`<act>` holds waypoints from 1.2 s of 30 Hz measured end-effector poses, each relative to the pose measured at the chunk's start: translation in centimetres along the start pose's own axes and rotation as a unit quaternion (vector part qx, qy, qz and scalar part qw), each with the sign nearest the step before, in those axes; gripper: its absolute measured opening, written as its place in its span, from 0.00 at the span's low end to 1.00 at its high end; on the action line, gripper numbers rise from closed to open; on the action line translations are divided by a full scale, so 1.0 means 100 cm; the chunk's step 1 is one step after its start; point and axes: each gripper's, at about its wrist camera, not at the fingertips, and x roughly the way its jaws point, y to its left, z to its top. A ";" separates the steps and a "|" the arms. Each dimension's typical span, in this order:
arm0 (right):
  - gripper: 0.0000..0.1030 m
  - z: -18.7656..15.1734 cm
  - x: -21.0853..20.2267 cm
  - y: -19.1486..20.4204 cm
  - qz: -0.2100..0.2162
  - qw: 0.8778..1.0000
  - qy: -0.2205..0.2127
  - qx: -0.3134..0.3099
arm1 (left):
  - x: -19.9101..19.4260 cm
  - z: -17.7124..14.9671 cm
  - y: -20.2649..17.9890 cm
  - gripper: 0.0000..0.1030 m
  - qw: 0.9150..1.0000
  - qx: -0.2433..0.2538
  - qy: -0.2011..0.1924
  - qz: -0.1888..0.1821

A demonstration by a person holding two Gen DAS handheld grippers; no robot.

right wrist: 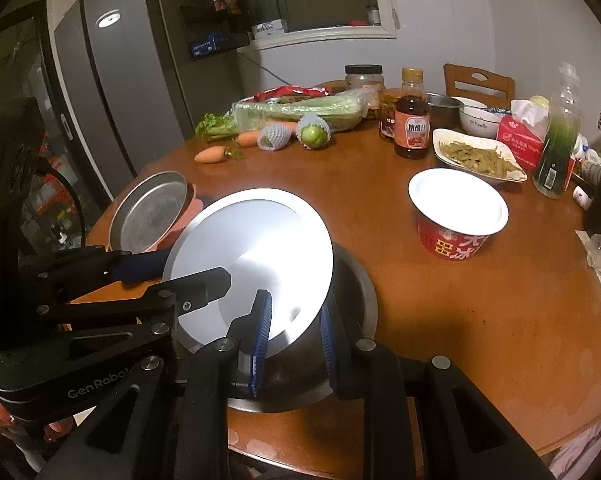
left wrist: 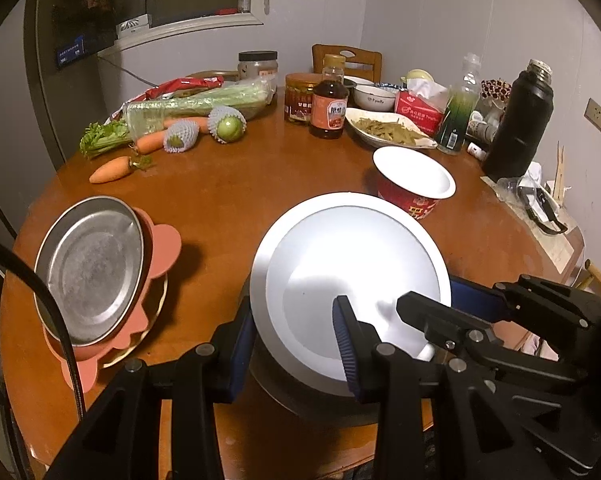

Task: Organize plates and bowls
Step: 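Lower the white plate with the left tool into the steel bowl and open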

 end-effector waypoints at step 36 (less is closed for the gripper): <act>0.27 -0.005 0.024 -0.009 -0.030 0.999 0.037 0.007 | 0.025 -0.003 0.001 0.38 1.000 -0.005 0.025 -0.008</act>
